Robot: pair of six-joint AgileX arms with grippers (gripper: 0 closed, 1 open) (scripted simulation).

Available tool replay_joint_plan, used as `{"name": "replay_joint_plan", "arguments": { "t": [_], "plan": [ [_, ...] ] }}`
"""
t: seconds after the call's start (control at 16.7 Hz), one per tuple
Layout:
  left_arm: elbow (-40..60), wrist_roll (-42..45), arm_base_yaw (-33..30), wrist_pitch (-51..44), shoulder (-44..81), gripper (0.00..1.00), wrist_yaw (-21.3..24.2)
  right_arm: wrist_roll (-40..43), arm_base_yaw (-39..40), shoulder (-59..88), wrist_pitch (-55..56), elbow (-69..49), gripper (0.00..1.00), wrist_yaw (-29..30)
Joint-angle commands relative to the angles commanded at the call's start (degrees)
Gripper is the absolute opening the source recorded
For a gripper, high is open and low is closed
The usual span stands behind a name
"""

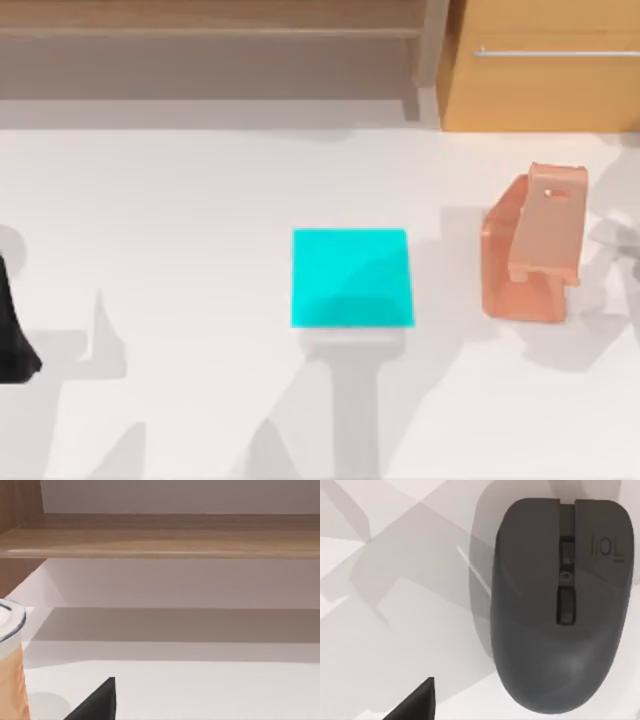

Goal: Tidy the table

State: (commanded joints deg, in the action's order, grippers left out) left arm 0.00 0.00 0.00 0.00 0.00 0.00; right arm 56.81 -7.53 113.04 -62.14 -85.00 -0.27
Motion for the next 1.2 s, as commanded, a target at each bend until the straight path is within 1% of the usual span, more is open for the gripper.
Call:
{"name": "replay_joint_plan", "arguments": {
  "t": [0.42, 0.72, 1.2],
  "plan": [
    [0.0, 0.0, 0.0, 0.0, 0.0, 1.0, 0.0, -0.1, 0.0, 5.6, 14.8, 8.8, 1.0, 0.0],
    [0.0, 0.0, 0.0, 0.0, 0.0, 1.0, 0.0, 0.0, 0.0, 6.3, 16.2, 9.7, 1.0, 0.0],
    [0.0, 0.0, 0.0, 0.0, 0.0, 1.0, 0.0, 0.0, 0.0, 6.3, 16.2, 9.7, 0.4, 0.0]
  ]
}}
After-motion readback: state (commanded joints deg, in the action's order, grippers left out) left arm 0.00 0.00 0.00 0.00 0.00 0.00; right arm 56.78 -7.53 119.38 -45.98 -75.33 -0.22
